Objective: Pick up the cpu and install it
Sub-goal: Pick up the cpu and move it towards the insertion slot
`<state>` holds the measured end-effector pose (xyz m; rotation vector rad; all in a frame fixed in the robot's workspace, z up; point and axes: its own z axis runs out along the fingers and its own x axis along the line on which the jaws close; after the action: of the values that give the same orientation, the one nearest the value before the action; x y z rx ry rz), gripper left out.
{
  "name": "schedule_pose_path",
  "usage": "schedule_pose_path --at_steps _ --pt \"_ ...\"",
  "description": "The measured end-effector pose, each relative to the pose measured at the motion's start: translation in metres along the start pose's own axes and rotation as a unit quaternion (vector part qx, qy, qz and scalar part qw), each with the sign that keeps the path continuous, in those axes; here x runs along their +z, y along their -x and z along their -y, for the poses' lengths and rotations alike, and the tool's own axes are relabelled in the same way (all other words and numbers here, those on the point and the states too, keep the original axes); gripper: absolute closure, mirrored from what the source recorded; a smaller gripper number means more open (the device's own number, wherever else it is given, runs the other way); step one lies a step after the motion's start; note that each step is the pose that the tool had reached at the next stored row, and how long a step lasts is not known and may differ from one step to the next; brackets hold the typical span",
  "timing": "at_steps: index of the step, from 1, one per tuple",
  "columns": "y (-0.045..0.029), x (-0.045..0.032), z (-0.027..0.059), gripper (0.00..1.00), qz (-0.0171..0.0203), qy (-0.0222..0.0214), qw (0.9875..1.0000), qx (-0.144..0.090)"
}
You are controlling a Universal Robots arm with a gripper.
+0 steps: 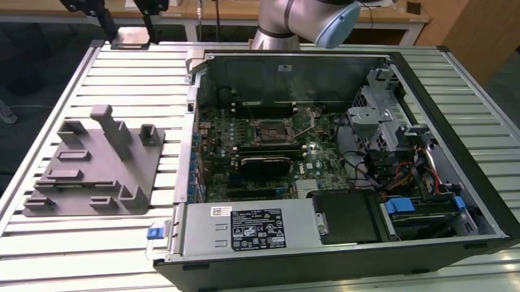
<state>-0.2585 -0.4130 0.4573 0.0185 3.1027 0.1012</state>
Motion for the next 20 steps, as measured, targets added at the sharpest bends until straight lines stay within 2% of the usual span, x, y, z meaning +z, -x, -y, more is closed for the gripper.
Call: schedule_pose_path --at_steps 8,20 --pt "0.0275 0.001 -0.0003 0.45 0.0 0.0 1.0 0.0" --pt "0.073 0.0027 -0.0008 0.45 -0.0003 -0.0001 1.0 0.0"
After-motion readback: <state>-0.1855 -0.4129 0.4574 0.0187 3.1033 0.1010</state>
